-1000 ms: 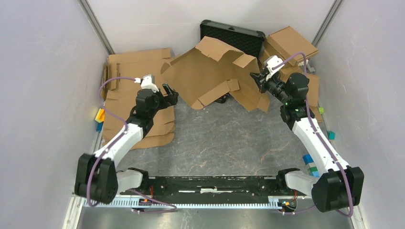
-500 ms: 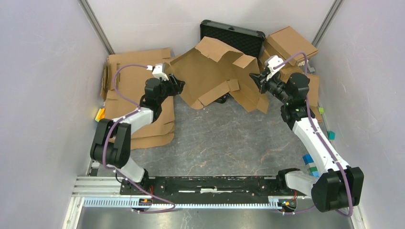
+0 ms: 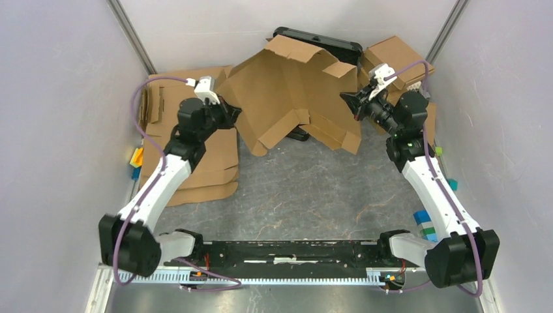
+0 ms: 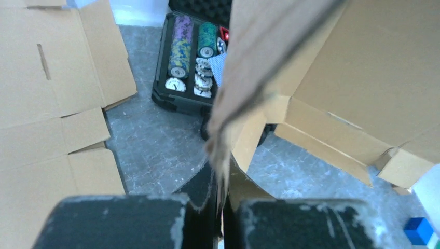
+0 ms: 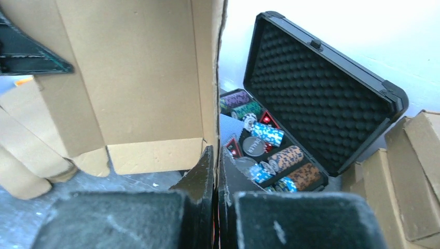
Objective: Fold the paper box
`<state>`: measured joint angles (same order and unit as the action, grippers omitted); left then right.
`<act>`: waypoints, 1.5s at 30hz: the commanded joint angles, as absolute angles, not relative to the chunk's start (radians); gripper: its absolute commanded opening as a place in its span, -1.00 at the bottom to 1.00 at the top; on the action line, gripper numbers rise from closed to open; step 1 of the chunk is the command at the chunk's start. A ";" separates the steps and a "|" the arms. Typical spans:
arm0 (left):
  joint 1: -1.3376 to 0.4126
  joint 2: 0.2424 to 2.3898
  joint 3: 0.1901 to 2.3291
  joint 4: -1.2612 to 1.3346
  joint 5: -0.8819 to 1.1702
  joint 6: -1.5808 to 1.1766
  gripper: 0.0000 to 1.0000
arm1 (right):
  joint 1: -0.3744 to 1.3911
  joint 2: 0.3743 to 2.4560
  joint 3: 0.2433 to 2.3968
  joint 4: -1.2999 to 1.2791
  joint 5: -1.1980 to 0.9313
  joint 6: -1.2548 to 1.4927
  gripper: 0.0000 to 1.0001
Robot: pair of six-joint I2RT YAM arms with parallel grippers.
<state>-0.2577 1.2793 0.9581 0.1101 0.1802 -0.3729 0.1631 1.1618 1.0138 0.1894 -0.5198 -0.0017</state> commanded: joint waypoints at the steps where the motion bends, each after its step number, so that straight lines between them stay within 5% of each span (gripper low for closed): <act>1: -0.258 1.109 1.087 -0.228 0.130 -0.426 -0.95 | 0.161 1.142 1.085 0.090 -0.521 0.155 -1.00; 11: -0.258 0.872 1.155 -0.659 0.156 -0.383 -0.83 | 0.174 0.980 0.788 0.125 -0.577 0.234 -1.00; 23: -0.258 0.641 0.912 -0.586 0.328 -0.432 -0.96 | 0.276 0.742 0.278 0.541 -0.477 0.106 -0.95; 32: -0.258 0.673 0.958 -0.580 0.351 -0.351 -0.96 | 0.276 0.763 0.280 0.570 -0.335 -0.024 -0.77; 35: -0.258 0.650 0.897 -0.527 0.371 -0.356 -0.95 | 0.278 0.769 0.228 0.655 -0.274 -0.010 -0.24; 45: -0.258 0.473 0.679 -0.298 0.493 -0.346 -0.95 | 0.278 0.695 0.170 0.521 -0.243 0.082 0.44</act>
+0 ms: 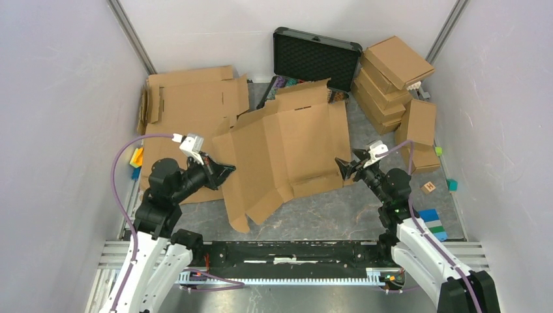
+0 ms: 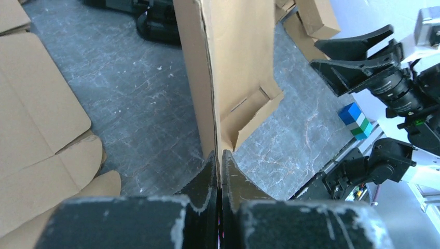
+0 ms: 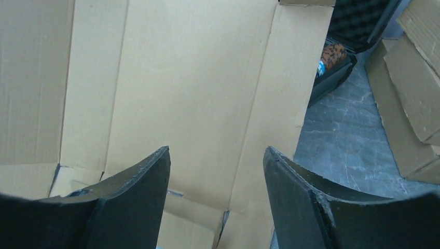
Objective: Fold the paper box
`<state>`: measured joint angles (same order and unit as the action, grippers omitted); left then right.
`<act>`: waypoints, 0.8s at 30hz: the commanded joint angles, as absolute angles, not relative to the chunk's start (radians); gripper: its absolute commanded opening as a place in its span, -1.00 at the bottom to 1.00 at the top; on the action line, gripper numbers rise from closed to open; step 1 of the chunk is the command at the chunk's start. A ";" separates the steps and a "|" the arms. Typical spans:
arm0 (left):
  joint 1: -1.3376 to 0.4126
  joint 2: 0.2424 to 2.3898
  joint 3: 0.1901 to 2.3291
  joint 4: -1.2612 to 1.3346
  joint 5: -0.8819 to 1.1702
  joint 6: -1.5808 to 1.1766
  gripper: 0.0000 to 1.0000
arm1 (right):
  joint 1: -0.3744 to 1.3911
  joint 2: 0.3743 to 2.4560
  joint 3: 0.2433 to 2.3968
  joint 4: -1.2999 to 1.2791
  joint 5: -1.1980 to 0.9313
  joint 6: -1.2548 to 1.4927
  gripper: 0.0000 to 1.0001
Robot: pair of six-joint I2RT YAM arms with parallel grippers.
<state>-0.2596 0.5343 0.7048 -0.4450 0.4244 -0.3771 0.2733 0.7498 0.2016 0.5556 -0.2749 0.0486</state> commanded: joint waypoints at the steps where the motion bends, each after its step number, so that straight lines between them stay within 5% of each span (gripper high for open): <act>1: -0.258 0.469 0.679 -0.301 0.507 -0.333 -0.95 | 0.278 0.680 0.166 0.501 -0.245 0.087 0.53; 10: -0.258 0.429 0.678 -0.309 0.606 -0.222 -0.96 | 0.354 0.707 0.249 0.287 -0.464 0.160 0.86; 24: -0.258 0.327 0.577 -0.247 0.628 -0.206 -0.96 | 0.696 0.944 0.404 0.236 -0.137 0.111 0.96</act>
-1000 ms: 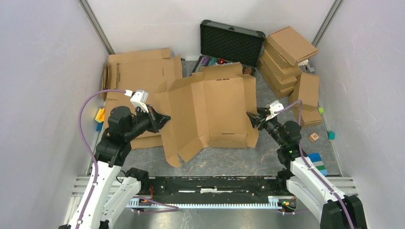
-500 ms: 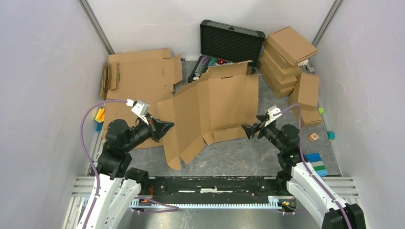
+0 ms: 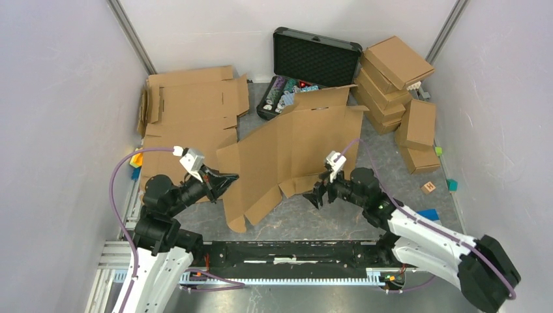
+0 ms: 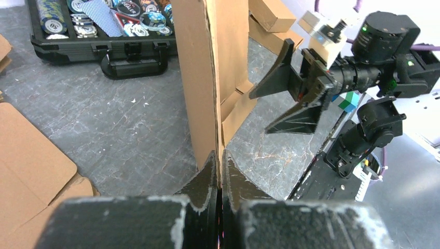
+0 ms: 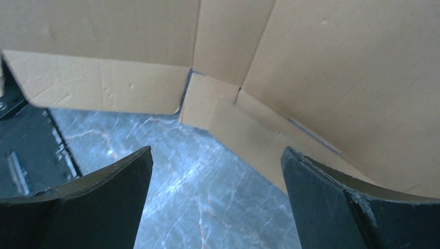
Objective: Fold the paper box
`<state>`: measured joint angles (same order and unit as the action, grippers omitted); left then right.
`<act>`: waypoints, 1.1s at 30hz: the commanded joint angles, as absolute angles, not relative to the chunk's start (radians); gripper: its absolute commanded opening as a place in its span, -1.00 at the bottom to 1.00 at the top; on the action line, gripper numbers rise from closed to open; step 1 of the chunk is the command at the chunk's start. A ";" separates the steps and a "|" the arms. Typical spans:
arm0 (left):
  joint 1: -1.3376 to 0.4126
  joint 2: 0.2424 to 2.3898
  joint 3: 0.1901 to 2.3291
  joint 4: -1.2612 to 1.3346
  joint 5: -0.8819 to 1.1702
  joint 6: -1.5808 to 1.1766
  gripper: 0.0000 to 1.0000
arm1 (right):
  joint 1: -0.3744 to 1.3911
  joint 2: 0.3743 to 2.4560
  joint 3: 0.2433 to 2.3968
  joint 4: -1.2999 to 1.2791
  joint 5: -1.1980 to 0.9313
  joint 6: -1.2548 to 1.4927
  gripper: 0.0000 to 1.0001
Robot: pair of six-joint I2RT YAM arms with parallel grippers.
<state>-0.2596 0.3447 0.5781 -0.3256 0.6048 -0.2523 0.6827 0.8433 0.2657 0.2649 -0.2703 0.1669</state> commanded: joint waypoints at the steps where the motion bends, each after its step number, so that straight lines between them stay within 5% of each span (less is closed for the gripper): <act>1: -0.259 0.330 0.575 -0.247 0.622 -0.207 -0.95 | 0.696 0.975 0.433 0.228 -0.121 0.110 0.96; 13: -0.264 0.361 0.575 -0.258 0.590 -0.169 -0.96 | 0.696 1.242 0.570 0.094 -0.236 0.058 0.79; 27: -0.275 0.431 0.608 -0.279 0.561 -0.134 -0.95 | 0.712 1.204 0.557 -0.075 -0.353 -0.114 0.07; 33: -0.276 0.426 0.607 -0.279 0.548 -0.125 -0.96 | 0.767 1.196 0.573 -0.152 -0.359 -0.109 -0.07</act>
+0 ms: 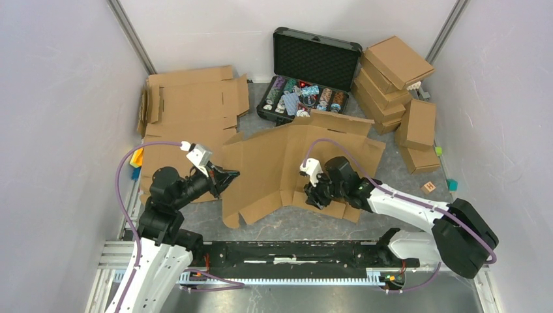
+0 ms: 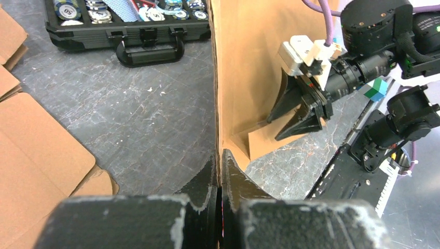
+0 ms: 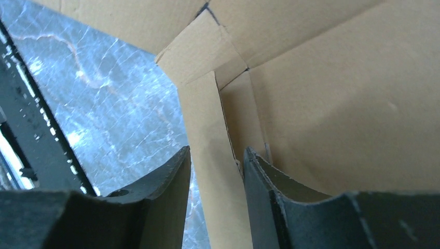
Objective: Fold the paper box
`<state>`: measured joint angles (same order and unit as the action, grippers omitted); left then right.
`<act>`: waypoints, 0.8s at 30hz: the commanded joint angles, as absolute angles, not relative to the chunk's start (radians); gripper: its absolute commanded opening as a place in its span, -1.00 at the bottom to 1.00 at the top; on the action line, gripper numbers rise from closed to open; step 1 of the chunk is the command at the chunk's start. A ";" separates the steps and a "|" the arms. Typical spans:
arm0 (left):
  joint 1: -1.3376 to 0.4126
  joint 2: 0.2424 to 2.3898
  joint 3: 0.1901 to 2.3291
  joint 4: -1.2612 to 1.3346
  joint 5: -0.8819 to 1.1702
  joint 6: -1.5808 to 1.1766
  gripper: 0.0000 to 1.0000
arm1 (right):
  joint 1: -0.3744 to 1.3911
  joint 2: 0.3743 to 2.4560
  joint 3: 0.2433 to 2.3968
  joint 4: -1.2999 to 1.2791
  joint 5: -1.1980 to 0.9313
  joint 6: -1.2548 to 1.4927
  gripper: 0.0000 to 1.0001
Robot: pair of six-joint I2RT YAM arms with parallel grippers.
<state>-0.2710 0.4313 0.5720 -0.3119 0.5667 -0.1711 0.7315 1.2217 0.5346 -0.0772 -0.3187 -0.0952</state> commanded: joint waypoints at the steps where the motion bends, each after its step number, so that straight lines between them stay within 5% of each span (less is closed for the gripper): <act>1: -0.276 0.427 0.607 -0.279 0.546 -0.124 -0.95 | 0.773 1.190 0.576 -0.162 -0.361 -0.108 -0.08; 4: -0.276 0.427 0.606 -0.279 0.545 -0.124 -0.95 | 0.785 1.170 0.584 -0.194 -0.365 -0.107 -0.13; 13: -0.276 0.417 0.607 -0.279 0.534 -0.124 -0.96 | 0.868 1.204 0.636 -0.275 -0.252 -0.141 -1.00; 16: -0.276 0.419 0.608 -0.294 0.509 -0.140 -0.91 | 0.900 1.205 0.654 -0.273 -0.153 -0.148 -1.00; 19: -0.276 0.450 0.621 -0.308 0.518 -0.169 -0.53 | 0.919 1.197 0.656 -0.236 -0.046 -0.169 -1.00; 24: -0.276 0.578 0.681 -0.343 0.513 -0.172 -0.32 | 0.980 1.215 0.650 -0.200 0.082 -0.232 -1.00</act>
<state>-0.2726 0.4904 0.6033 -0.3222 0.5251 -0.1661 0.9390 1.2045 0.6132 -0.2523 -0.0757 -0.1734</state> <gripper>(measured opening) 0.322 0.010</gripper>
